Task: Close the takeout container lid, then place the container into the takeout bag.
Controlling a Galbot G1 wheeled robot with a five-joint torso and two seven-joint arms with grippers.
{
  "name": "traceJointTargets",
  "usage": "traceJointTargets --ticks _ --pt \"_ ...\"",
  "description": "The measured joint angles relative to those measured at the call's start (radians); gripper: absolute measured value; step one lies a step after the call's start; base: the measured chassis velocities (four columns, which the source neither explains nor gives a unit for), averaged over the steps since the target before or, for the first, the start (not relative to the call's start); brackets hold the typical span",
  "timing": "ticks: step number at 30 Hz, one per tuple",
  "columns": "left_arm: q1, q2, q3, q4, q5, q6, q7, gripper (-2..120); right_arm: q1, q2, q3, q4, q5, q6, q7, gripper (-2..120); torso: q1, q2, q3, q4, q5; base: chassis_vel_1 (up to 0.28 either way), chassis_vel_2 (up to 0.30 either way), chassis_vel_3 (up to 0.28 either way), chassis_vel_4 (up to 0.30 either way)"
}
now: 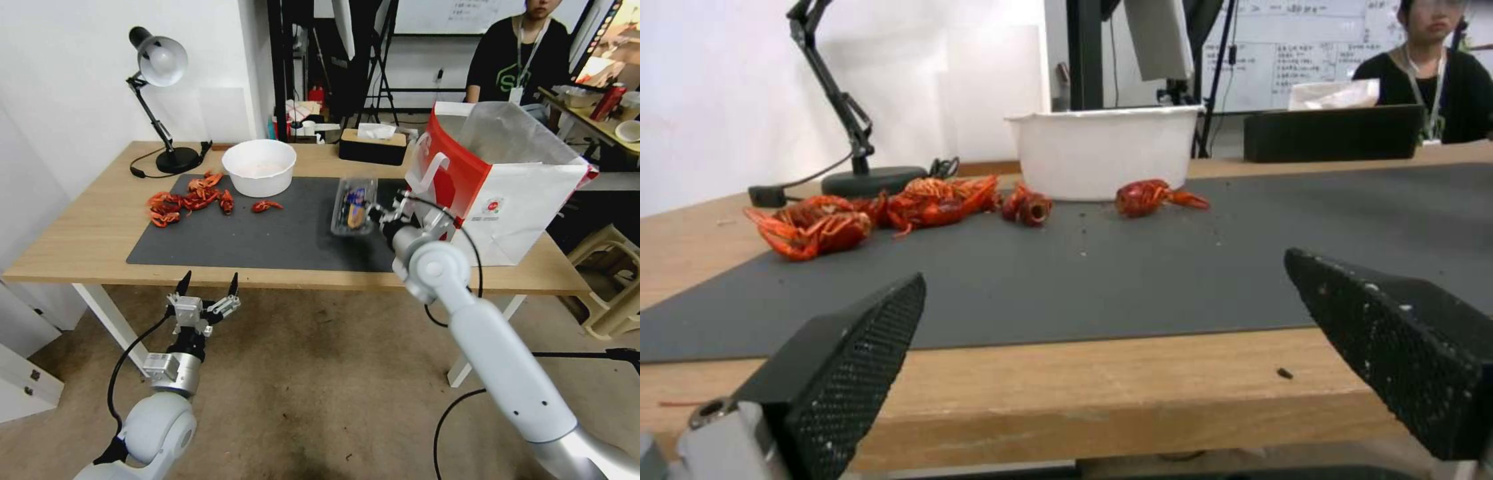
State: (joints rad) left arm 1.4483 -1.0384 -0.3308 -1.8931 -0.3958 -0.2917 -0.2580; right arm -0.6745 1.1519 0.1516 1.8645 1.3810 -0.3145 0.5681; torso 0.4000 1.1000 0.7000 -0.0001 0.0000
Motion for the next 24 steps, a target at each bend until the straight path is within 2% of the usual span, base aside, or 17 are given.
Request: traceJointTargets --ticks 3,5,7,8,16,24 --pt "-0.001 0.000 -0.002 -0.002 0.000 0.000 -0.002 100 0.017 -0.015 0.024 0.040 0.030 -0.006 0.003 0 0.000 0.000 0.000 0.0002 -0.0001 0.000 0.000 0.000 0.000" --pt "-0.001 0.001 -0.005 -0.005 0.001 0.002 -0.006 100 0.051 -0.042 0.087 0.100 0.063 -0.012 0.013 0 0.000 0.000 0.000 0.0001 0.0000 0.000 0.000 0.000 0.000" --pt "-0.001 0.001 -0.005 -0.006 0.001 0.002 -0.007 100 0.056 -0.045 0.096 0.104 0.064 -0.012 0.014 0 0.000 0.000 0.000 0.0001 0.0000 0.000 0.000 0.000 0.000" --pt "0.000 0.000 -0.005 -0.008 0.002 0.004 -0.010 100 0.081 -0.061 0.142 0.120 0.064 -0.013 0.027 0 0.000 0.000 0.000 -0.0001 0.0001 0.000 0.000 0.000 0.000" --pt "0.003 -0.001 -0.006 -0.021 0.004 0.007 -0.012 100 0.143 -0.146 0.259 0.087 0.034 -0.010 0.062 0 0.000 0.000 0.000 0.0001 0.0003 0.000 0.000 0.000 0.000" --pt "0.007 -0.004 -0.003 -0.032 0.009 0.009 -0.012 100 0.092 -0.189 0.385 0.068 0.010 -0.045 0.102 0 0.000 0.000 0.000 -0.0002 0.0004 0.000 0.000 0.000 0.000"
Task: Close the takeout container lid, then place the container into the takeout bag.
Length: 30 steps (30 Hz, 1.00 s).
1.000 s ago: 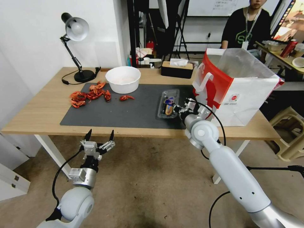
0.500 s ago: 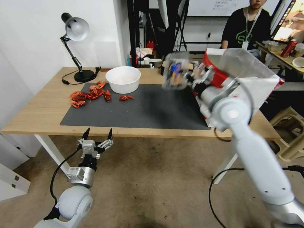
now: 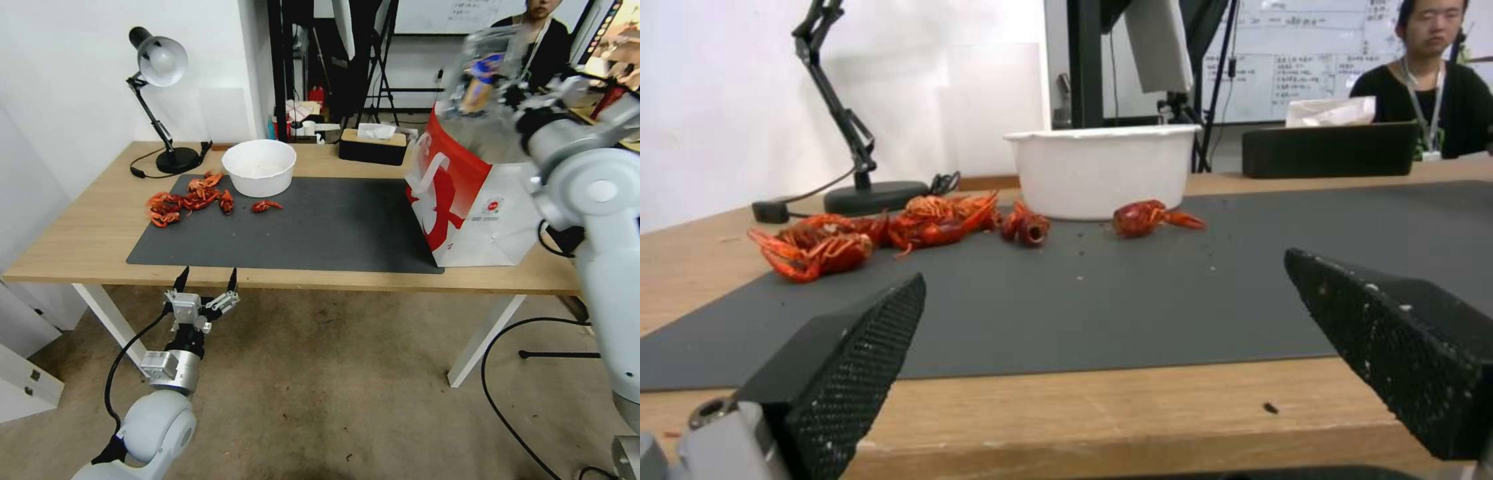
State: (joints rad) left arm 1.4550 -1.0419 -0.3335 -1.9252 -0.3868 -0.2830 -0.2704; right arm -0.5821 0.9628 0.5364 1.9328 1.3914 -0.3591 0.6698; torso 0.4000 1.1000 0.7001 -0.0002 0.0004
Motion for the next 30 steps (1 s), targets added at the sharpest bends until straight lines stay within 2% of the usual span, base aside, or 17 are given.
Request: traceJointTargets --ticks 3,7,8,11,12,15,16,17,20,21,23,25,27,28,30 --pt "0.002 0.000 0.001 -0.003 0.000 0.000 0.000 100 -0.029 -0.013 0.015 -0.001 -0.026 -0.018 0.007 0 0.000 0.000 0.000 0.0000 -0.0002 0.000 0.000 0.000 0.000" --pt "0.002 0.000 0.005 -0.009 0.001 0.002 0.000 100 -0.074 -0.021 0.029 -0.006 -0.057 -0.065 0.028 18 0.000 0.000 0.000 0.0003 -0.0004 0.000 0.000 0.000 0.000" --pt "0.002 0.000 0.005 -0.009 0.001 0.002 0.000 100 -0.074 -0.021 0.029 -0.006 -0.057 -0.065 0.028 18 0.000 0.000 0.000 0.0003 -0.0004 0.000 0.000 0.000 0.000" --pt "0.002 -0.002 0.007 -0.014 0.002 0.006 0.000 100 -0.096 -0.021 0.035 -0.010 -0.069 -0.079 0.034 32 0.000 0.000 0.000 0.0003 -0.0004 0.000 0.000 0.000 0.000" --pt "0.002 -0.002 0.007 -0.014 0.002 0.006 0.000 100 -0.096 -0.021 0.035 -0.010 -0.069 -0.079 0.034 32 0.000 0.000 0.000 0.0003 -0.0004 0.000 0.000 0.000 0.000" --pt "0.007 -0.002 0.006 -0.016 0.002 0.007 0.000 100 -0.106 -0.024 0.041 -0.005 -0.071 -0.084 0.033 47 0.000 0.000 0.000 0.0003 -0.0004 0.000 0.000 0.000 0.000" --pt "0.007 -0.002 0.006 -0.016 0.002 0.007 0.000 100 -0.106 -0.024 0.041 -0.005 -0.071 -0.084 0.033 47 0.000 0.000 0.000 0.0003 -0.0004 0.000 0.000 0.000 0.000" --pt "0.009 -0.001 0.005 -0.016 0.002 0.007 0.000 100 -0.106 -0.026 0.044 -0.002 -0.071 -0.079 0.022 52 0.000 0.000 0.000 0.0002 -0.0004 0.000 0.000 0.000 0.000" --pt "0.011 -0.001 0.003 -0.017 0.002 0.006 0.000 100 -0.107 -0.031 0.048 0.021 -0.073 0.019 -0.084 66 0.000 0.000 0.000 0.0003 -0.0005 0.000 0.000 0.000 0.000" --pt "0.011 -0.001 0.003 -0.017 0.002 0.006 0.000 100 -0.107 -0.031 0.048 0.021 -0.073 0.019 -0.084 66 0.000 0.000 0.000 0.0003 -0.0005 0.000 0.000 0.000 0.000" --pt "0.013 -0.001 0.000 -0.018 0.002 0.005 0.000 100 -0.116 -0.039 0.043 0.049 -0.078 0.116 -0.190 76 0.000 0.000 0.000 0.0003 -0.0006 0.000 0.000 0.000 0.000" --pt "0.014 -0.001 0.000 -0.018 0.002 0.005 0.000 100 -0.120 -0.041 0.041 0.057 -0.078 0.137 -0.217 80 0.000 0.000 0.000 0.0003 -0.0006 0.000 0.000 0.000 0.000" --pt "0.015 -0.002 -0.001 -0.018 0.002 0.004 -0.001 100 -0.145 -0.048 0.029 0.094 -0.078 0.205 -0.336 89 0.000 0.000 0.000 0.0003 -0.0006 0.000 0.000 0.000 0.000" --pt "0.015 -0.002 -0.001 -0.018 0.002 0.004 -0.001 100 -0.145 -0.048 0.029 0.094 -0.078 0.205 -0.336 89 0.000 0.000 0.000 0.0003 -0.0006 0.000 0.000 0.000 0.000" --pt "0.016 -0.004 -0.002 -0.018 0.002 0.004 -0.001 100 -0.184 -0.056 0.016 0.130 -0.088 0.234 -0.424 97 0.000 0.000 0.000 0.0003 -0.0006 0.000 0.000 0.000 0.000"
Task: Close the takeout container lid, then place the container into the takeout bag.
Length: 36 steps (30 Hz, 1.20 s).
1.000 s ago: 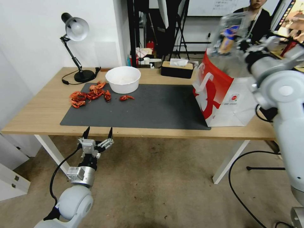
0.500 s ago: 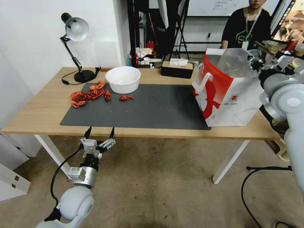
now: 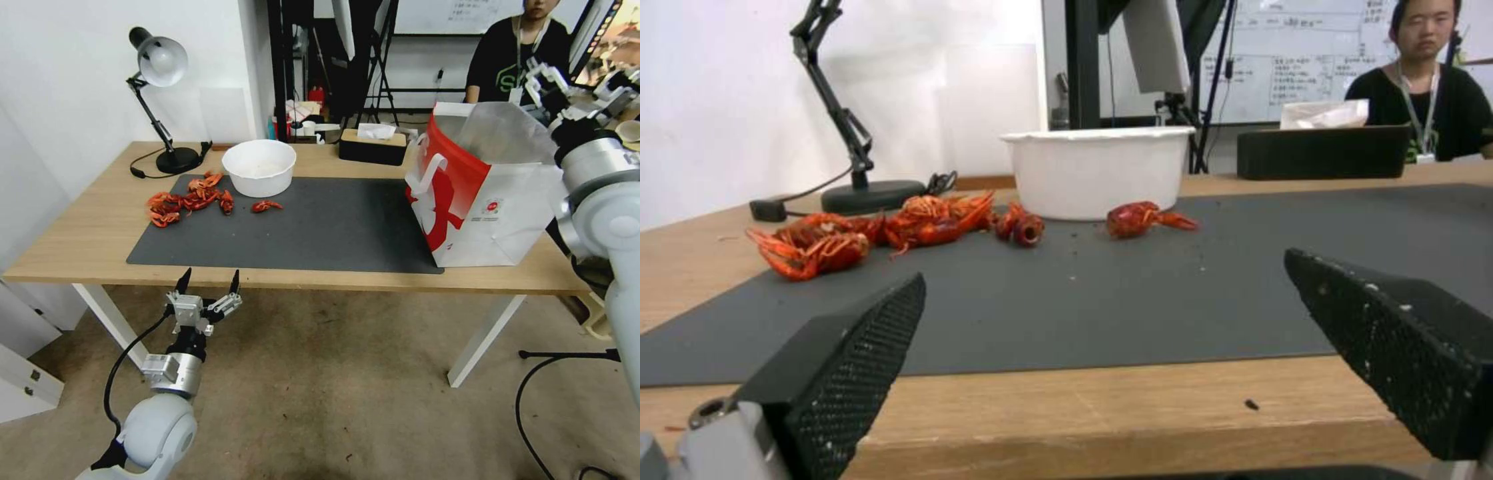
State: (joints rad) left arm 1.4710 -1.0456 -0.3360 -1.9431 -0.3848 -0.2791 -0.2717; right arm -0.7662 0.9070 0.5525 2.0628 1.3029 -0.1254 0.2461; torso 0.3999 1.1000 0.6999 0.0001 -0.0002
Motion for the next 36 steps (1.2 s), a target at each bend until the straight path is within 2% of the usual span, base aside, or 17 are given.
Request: traceJointTargets --ticks 1,3,4,5,7,8,10,12,13,14,17,19,21,26,32,36 --pt "0.000 0.000 0.000 0.000 0.000 0.000 0.000 100 0.000 0.000 0.000 0.000 0.000 0.000 0.000 97 0.000 0.000 0.000 0.0000 0.0000 0.000 0.000 0.000 0.000" --pt "0.000 -0.001 -0.001 0.000 0.000 -0.002 -0.001 100 -0.060 -0.011 -0.014 0.040 -0.051 0.011 -0.075 100 0.000 0.000 0.000 0.0000 0.0000 0.000 0.000 0.000 0.000" --pt "0.001 -0.002 -0.001 0.000 0.000 -0.002 -0.001 100 -0.113 -0.020 -0.026 0.063 -0.128 0.015 -0.128 100 0.000 0.000 0.000 -0.0001 0.0001 0.000 0.000 0.000 0.000" --pt "0.001 -0.002 -0.001 0.000 0.000 -0.002 -0.001 100 -0.113 -0.020 -0.026 0.063 -0.128 0.015 -0.128 100 0.000 0.000 0.000 -0.0001 0.0001 0.000 0.000 0.000 0.000" --pt "0.001 -0.004 -0.002 0.000 0.000 -0.002 -0.001 100 -0.169 -0.026 -0.041 0.085 -0.219 0.020 -0.165 100 0.000 0.000 0.000 -0.0003 0.0003 0.000 0.000 0.000 0.000" --pt "0.000 -0.007 -0.002 0.001 0.000 -0.002 -0.001 100 -0.222 -0.029 -0.058 0.108 -0.312 0.022 -0.181 100 0.000 0.000 0.000 -0.0001 0.0002 0.000 0.000 0.000 0.000" --pt "0.000 -0.008 -0.002 0.001 0.000 -0.002 -0.001 100 -0.237 -0.029 -0.061 0.114 -0.336 0.023 -0.184 100 0.000 0.000 0.000 -0.0001 0.0003 0.000 0.000 0.000 0.000" --pt "0.000 -0.011 -0.002 0.002 0.000 -0.001 -0.001 100 -0.299 -0.024 -0.072 0.138 -0.439 0.024 -0.190 100 0.000 0.000 0.000 0.0000 0.0000 0.000 0.000 0.000 0.000" --pt "-0.001 -0.015 -0.002 0.003 0.001 0.000 -0.001 100 -0.364 -0.010 -0.085 0.157 -0.554 0.030 -0.190 100 0.000 0.000 0.000 -0.0001 0.0001 0.000 0.000 0.000 0.000" --pt "-0.001 -0.015 -0.002 0.003 0.001 0.000 -0.001 100 -0.364 -0.010 -0.085 0.157 -0.554 0.030 -0.190 100 0.000 0.000 0.000 -0.0001 0.0001 0.000 0.000 0.000 0.000" --pt "-0.001 -0.025 -0.002 0.008 0.004 0.002 -0.002 100 -0.515 0.037 -0.108 0.187 -0.779 0.061 -0.139 100 0.000 0.000 0.000 -0.0001 0.0002 0.000 0.000 0.000 0.000" --pt "-0.001 -0.027 -0.002 0.009 0.004 0.002 -0.002 100 -0.534 0.043 -0.110 0.191 -0.800 0.065 -0.128 100 0.000 0.000 0.000 -0.0003 0.0002 0.000 0.000 0.000 0.000" --pt "-0.002 -0.035 -0.002 0.012 0.006 0.004 -0.002 100 -0.618 0.069 -0.116 0.195 -0.888 0.105 -0.079 100 0.000 0.000 0.000 -0.0001 0.0001 0.000 0.000 0.000 0.000" --pt "-0.002 -0.045 -0.002 0.016 0.008 0.004 -0.002 100 -0.711 0.092 -0.128 0.172 -0.951 0.177 -0.025 100 0.000 0.000 0.000 -0.0002 0.0001 0.000 0.000 0.000 0.000" --pt "0.002 -0.055 -0.002 0.018 0.011 0.004 -0.002 100 -0.816 0.151 -0.175 0.072 -1.036 0.304 0.035 100 0.000 0.000 0.000 -0.0002 0.0002 0.000 0.000 0.000 0.000" --pt "0.003 -0.057 -0.002 0.022 0.011 0.004 -0.003 100 -0.837 0.183 -0.198 0.035 -1.059 0.332 0.052 100 0.000 0.000 0.000 -0.0001 0.0001 0.000 0.000 0.000 0.000"
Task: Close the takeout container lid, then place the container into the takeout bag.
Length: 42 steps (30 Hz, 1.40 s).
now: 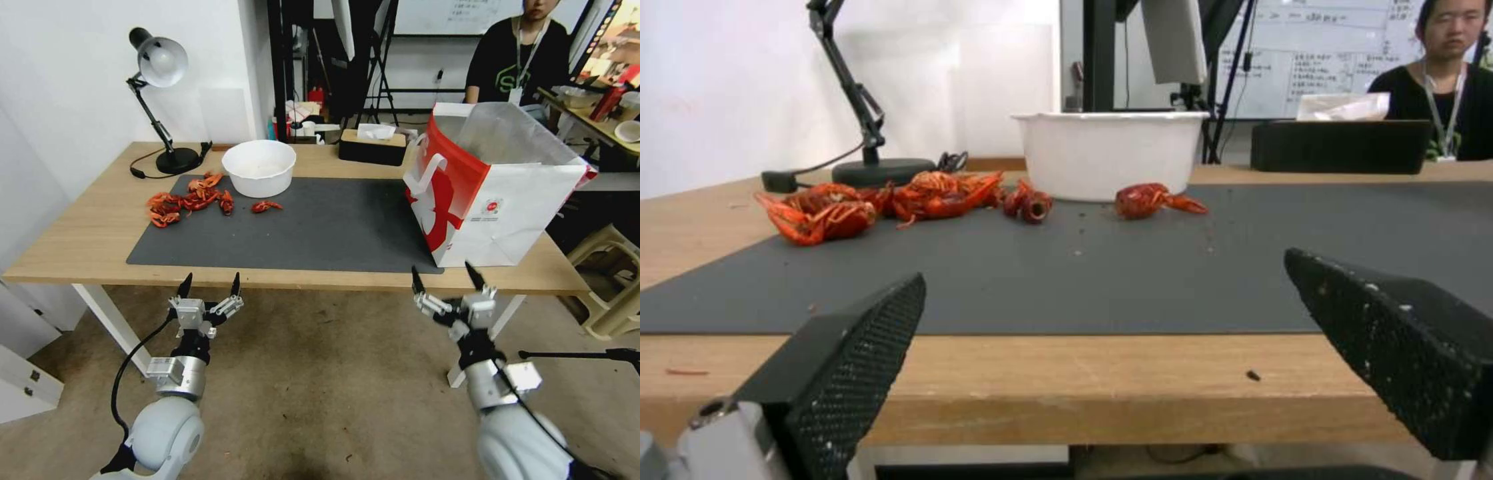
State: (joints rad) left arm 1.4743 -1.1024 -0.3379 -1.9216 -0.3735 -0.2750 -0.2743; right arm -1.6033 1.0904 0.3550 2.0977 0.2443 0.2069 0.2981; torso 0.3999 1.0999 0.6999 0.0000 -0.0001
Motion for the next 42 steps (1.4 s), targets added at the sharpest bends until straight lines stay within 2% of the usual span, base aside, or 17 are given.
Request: traceJointTargets --ticks 8,42 --pt "0.004 -0.001 0.005 0.008 0.001 -0.002 0.001 100 0.012 0.032 -0.021 -0.029 -0.019 0.012 0.019 100 0.000 0.000 0.000 0.0001 0.0000 0.000 0.000 0.000 0.000" --pt "0.004 0.000 0.006 0.017 0.005 -0.015 0.012 100 0.015 0.030 -0.015 -0.032 -0.017 0.013 0.021 100 0.000 0.000 0.000 0.0001 0.0001 0.000 0.000 0.000 0.000"
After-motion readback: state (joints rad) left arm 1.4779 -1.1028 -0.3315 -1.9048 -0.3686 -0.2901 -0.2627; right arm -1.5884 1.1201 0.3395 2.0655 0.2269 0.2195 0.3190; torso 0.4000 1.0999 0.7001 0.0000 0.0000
